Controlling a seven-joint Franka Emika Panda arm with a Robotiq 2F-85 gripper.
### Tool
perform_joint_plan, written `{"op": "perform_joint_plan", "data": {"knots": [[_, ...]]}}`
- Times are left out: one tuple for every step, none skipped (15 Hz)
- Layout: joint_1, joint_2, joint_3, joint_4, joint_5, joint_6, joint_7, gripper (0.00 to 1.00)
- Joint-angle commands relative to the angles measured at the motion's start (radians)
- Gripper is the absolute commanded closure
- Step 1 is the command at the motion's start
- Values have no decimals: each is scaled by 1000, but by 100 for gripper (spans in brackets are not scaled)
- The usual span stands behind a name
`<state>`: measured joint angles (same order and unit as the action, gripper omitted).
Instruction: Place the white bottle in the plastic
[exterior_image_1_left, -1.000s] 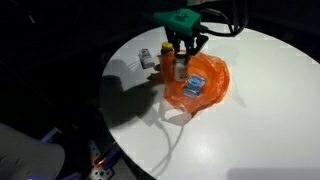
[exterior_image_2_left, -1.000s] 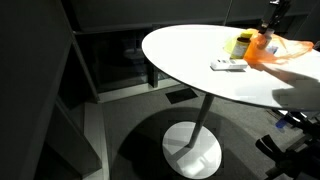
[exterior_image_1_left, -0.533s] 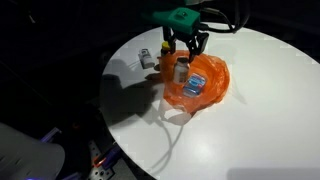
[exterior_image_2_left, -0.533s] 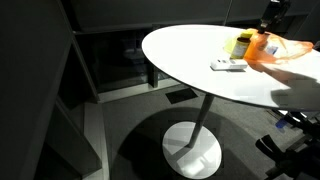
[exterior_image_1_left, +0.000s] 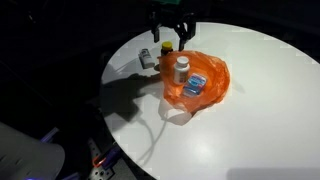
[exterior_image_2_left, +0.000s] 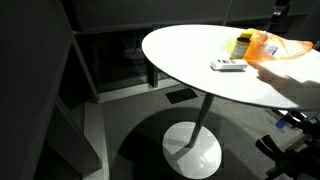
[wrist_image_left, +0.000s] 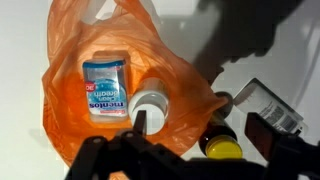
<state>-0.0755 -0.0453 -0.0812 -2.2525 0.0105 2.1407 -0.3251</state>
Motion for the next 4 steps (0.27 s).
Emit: {"op": "perform_joint_plan", "data": {"knots": [[9, -76, 8, -16, -25, -73, 43, 0], [11, -86, 7, -17, -23, -84, 45, 0], [11, -45, 2, 0, -4, -58, 14, 0], [12, -55, 2, -1, -4, -68, 17, 0]]}}
